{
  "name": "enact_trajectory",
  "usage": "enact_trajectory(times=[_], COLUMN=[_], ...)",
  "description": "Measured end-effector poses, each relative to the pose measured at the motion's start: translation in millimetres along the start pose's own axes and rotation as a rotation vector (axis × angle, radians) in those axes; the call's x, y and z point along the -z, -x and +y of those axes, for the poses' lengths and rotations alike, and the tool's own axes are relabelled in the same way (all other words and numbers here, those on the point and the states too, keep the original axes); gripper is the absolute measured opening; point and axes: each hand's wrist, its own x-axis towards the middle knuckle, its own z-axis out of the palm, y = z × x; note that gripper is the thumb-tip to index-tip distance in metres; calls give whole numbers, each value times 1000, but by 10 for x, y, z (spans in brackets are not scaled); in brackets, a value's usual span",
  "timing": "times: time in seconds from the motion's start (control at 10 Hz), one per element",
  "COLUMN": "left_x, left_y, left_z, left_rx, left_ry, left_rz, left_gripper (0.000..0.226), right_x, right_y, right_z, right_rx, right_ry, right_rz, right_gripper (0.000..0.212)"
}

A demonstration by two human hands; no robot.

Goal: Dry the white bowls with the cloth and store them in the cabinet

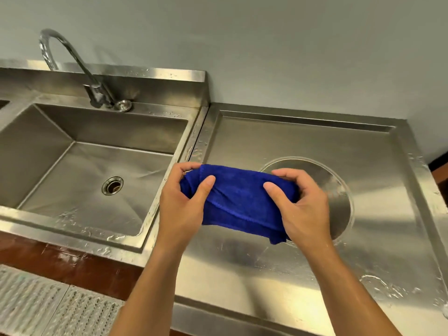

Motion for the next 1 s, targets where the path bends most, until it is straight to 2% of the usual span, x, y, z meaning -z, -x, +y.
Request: enact_trajectory(times=[0.2, 0.4, 0.7, 0.8, 0.9, 1.0], left_x=[25, -64, -119, -139, -118, -17], left_y=[-46, -118, 2, 96, 57, -17], left_z=[-721, -1508, -2141, -2205, -2225, -2125], left_rx=[85, 106, 114, 53, -7, 65], left_ry=[-154, -329, -546, -646, -813, -755], left_rz=[-40, -99, -189, -168, -68, -34], left_gripper=[31, 23, 28, 33, 34, 37], right_x=[-439, -903, -1223, -1243, -1255, -1177], right_y=[55, 179, 372, 397, 383, 331], right_z=[618, 1301, 1797, 1840, 1858, 1734], right_rx=[-171, -295, -268, -242, -226, -220], right_ry=[75, 212, 427, 466, 506, 532], right_rz=[-87, -70, -22, 2, 30, 79], right_gripper=[18, 13, 13, 17, 21, 25])
